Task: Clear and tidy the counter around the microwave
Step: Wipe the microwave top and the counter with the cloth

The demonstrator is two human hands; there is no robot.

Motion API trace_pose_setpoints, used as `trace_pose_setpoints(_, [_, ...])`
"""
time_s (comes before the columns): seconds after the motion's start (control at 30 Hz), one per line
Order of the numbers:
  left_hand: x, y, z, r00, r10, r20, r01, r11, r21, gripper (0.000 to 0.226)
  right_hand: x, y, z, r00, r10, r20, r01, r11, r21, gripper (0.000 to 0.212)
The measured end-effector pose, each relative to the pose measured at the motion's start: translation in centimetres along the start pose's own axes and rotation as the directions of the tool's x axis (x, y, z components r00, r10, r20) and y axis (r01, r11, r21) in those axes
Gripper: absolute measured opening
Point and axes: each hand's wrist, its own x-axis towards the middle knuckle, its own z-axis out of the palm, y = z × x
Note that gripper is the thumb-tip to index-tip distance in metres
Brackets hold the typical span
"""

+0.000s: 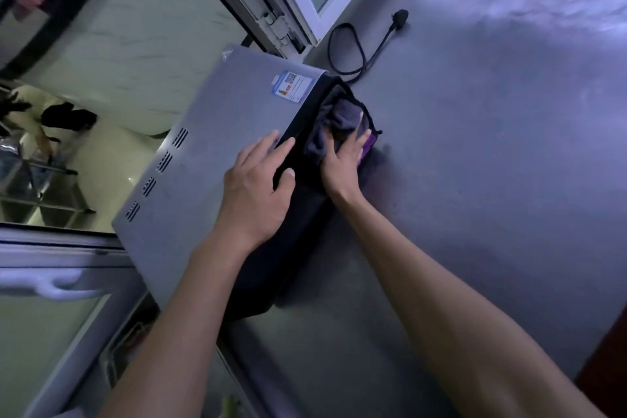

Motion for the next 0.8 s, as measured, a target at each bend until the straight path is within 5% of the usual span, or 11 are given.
trace_pose_setpoints(0.37, [0.6,0.3,0.7,0.999,0.02,0.039,-0.02,1.0,0.015,0.055,2.1,2.5,-0.9,0.994,0.079,-0.072,-0.075,0.996,0.054,0.079])
trace_pose_setpoints(0.8, [-10.2,-4.8,-0.2,0.999,0.015,0.031,-0.015,1.0,-0.019,0.053,-12.5,9.8,6.2,0.988,0.141,0.055,-0.142,0.99,0.002,0.084])
